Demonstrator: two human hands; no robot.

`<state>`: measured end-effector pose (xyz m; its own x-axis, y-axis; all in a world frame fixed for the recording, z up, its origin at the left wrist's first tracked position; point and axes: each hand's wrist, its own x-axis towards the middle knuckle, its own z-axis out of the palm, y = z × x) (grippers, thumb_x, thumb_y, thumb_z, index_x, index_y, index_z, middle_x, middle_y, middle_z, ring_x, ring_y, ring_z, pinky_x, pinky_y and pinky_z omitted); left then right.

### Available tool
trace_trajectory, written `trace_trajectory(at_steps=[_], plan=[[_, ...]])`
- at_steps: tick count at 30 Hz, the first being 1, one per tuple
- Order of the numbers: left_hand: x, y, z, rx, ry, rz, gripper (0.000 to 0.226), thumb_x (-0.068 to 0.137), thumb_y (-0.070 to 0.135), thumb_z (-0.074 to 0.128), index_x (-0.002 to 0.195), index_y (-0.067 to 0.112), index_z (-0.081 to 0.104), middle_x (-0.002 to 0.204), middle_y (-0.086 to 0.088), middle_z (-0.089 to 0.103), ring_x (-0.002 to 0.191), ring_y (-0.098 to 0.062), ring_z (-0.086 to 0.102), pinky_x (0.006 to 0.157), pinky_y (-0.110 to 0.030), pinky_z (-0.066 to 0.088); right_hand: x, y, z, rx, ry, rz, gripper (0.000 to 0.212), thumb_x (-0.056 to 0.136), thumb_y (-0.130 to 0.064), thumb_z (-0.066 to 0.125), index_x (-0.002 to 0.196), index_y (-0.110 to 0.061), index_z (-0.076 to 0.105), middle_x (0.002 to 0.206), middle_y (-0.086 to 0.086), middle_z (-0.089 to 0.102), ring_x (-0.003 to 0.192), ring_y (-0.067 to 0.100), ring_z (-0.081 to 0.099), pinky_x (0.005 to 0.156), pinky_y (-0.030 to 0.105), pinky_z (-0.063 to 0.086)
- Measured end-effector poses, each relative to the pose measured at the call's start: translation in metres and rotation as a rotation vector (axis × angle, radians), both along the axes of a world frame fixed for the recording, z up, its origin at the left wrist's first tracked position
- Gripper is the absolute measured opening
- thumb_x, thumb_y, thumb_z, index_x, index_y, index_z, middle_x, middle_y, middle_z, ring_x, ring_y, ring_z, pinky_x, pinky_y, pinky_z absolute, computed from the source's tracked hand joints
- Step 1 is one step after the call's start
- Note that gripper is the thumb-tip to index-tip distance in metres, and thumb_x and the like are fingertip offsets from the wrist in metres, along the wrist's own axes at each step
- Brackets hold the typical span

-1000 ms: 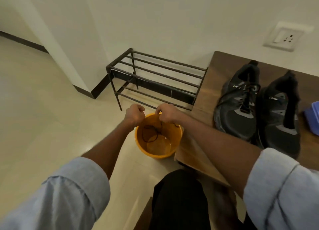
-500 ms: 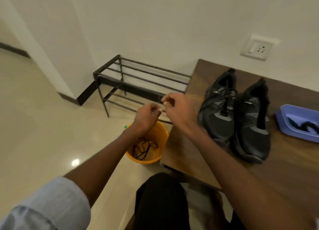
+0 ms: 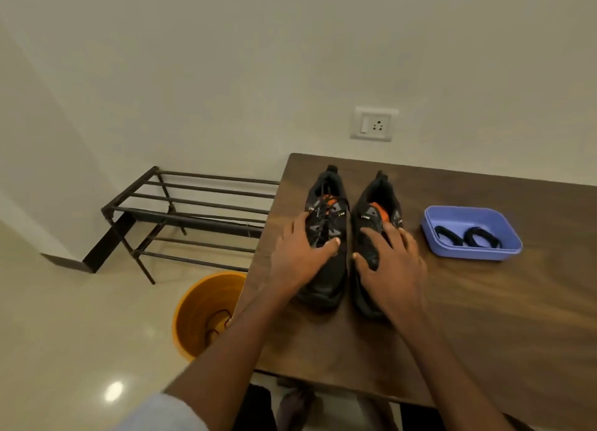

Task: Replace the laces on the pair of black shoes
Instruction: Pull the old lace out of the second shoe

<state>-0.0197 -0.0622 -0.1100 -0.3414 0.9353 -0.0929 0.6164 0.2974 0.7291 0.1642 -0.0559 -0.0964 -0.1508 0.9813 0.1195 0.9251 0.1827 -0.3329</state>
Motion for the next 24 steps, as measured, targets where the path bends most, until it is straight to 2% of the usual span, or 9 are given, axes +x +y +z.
trace_trajectory(at_steps=[4,7,10,12,16,19,20,22,24], plan=[[0.014,-0.021,-0.001,0.024,-0.053,0.032,0.096,0.07,0.077,0.065,0.151,0.04,0.03,0.148,0.006,0.043,0.135,-0.02,0.046,0.107,-0.052,0.049,0.01,-0.007,0.001,0.003,0.013,-0.006,0.062,0.093,-0.048,0.065,0.151,-0.043,0.042,0.165,-0.009,0.029,0.153,0.026,0.023,0.116,0.052,0.038],[0.022,-0.029,-0.001,0.028,0.02,0.068,0.093,0.074,0.085,0.058,0.15,0.038,0.033,0.148,0.006,0.043,0.136,-0.019,0.044,0.11,-0.054,0.044,0.01,-0.012,0.006,-0.003,-0.019,-0.026,0.063,0.092,-0.05,0.066,0.151,-0.043,0.043,0.165,-0.008,0.029,0.152,0.026,0.024,0.114,0.053,0.038],[0.027,-0.025,0.005,0.155,0.159,0.215,0.068,0.089,0.075,0.054,0.141,0.032,0.048,0.141,0.004,0.047,0.134,-0.02,0.043,0.11,-0.051,0.039,0.009,-0.012,0.006,-0.015,-0.07,-0.072,0.063,0.091,-0.052,0.067,0.149,-0.045,0.044,0.165,-0.007,0.027,0.151,0.028,0.026,0.112,0.055,0.038],[0.025,-0.017,0.008,0.297,0.183,0.267,0.051,0.092,0.066,0.059,0.13,0.033,0.056,0.131,0.005,0.05,0.129,-0.017,0.044,0.107,-0.047,0.042,0.006,-0.011,0.007,0.079,-0.067,-0.097,0.058,0.088,-0.046,0.073,0.142,-0.04,0.054,0.163,-0.003,0.031,0.147,0.03,0.031,0.109,0.058,0.038],[0.015,0.009,0.0,0.444,0.1,0.238,0.012,0.093,0.042,0.07,0.101,0.035,0.065,0.113,0.011,0.054,0.112,-0.01,0.05,0.095,-0.041,0.052,-0.006,0.003,0.008,0.374,0.19,0.021,0.046,0.089,-0.026,0.074,0.134,-0.024,0.064,0.153,0.003,0.047,0.141,0.027,0.044,0.11,0.052,0.043],[0.008,0.016,-0.004,0.524,-0.11,0.197,0.006,0.097,0.033,0.067,0.098,0.028,0.066,0.107,0.007,0.063,0.097,-0.006,0.062,0.078,-0.016,0.053,-0.023,0.01,0.008,0.258,0.396,0.195,0.048,0.094,-0.029,0.071,0.14,-0.021,0.058,0.148,-0.002,0.05,0.137,0.015,0.047,0.114,0.036,0.044],[0.006,0.015,-0.002,0.542,-0.23,0.177,0.008,0.099,0.032,0.065,0.103,0.025,0.066,0.107,0.007,0.067,0.098,-0.007,0.066,0.077,-0.017,0.056,-0.028,0.01,0.007,0.182,0.406,0.227,0.054,0.094,-0.035,0.071,0.144,-0.023,0.054,0.149,-0.004,0.048,0.138,0.013,0.046,0.116,0.03,0.04],[0.003,0.012,0.007,0.6,-0.489,0.138,0.014,0.104,0.028,0.059,0.113,0.019,0.065,0.113,0.003,0.072,0.104,-0.014,0.071,0.081,-0.032,0.062,-0.035,0.008,0.001,0.074,0.332,0.226,0.063,0.093,-0.047,0.07,0.148,-0.026,0.048,0.15,-0.007,0.048,0.136,0.01,0.046,0.111,0.022,0.035],[0.002,0.008,0.023,0.685,-0.763,0.134,0.015,0.108,0.02,0.05,0.114,0.01,0.059,0.117,-0.004,0.074,0.108,-0.024,0.071,0.082,-0.036,0.062,-0.037,0.007,0.0,0.047,0.297,0.191,0.061,0.092,-0.053,0.069,0.144,-0.027,0.05,0.141,-0.009,0.053,0.126,0.008,0.053,0.106,0.022,0.042]])
